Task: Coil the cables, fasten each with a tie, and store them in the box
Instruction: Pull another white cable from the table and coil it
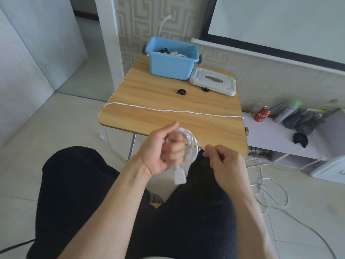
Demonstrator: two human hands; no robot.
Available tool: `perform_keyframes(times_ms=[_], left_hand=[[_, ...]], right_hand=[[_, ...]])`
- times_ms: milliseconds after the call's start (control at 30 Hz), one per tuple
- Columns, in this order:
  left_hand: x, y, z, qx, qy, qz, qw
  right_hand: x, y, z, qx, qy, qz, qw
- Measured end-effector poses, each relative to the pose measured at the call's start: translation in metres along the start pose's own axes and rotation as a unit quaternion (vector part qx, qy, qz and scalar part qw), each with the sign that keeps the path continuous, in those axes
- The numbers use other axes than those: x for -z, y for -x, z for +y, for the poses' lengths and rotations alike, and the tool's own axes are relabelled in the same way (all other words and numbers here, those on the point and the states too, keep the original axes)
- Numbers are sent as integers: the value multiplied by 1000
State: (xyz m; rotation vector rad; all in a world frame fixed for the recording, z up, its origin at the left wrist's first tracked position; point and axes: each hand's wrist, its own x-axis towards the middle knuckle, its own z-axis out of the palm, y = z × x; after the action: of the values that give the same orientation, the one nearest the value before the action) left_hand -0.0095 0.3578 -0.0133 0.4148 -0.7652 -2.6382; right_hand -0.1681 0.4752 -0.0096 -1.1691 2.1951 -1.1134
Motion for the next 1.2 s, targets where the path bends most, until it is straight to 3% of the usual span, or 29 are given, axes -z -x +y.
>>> perform_keyframes(times_ms=[133,267,400,500,600,733,867,967,1200], left_hand=[[5,-9,2,-155,172,58,971],[7,-17,0,-249,155,171,941],[15,-20,-3,-276,175,256,910],[21,-21,-3,-284,61,331,898],[23,-17,-4,-226,-179,384,877],[20,-11,-13,-158,-455,320,816],[17,-5,-13,-1,-549,182,815],[16,-1,-15,95,-559,107,816],[4,3,-11,163,-405,-33,899]], right_hand=[[-2,6,1,3,16,-89,996],[-6,11,-2,19,59,-179,982],[-10,17,-8,16,104,-258,960],[-11,21,-12,-4,128,-297,946],[-9,21,-14,10,105,-268,958],[-9,21,-13,48,87,-198,975],[-9,20,-11,54,20,-107,993],[-8,16,-8,35,-40,-33,998],[-4,17,-9,40,-136,15,990]])
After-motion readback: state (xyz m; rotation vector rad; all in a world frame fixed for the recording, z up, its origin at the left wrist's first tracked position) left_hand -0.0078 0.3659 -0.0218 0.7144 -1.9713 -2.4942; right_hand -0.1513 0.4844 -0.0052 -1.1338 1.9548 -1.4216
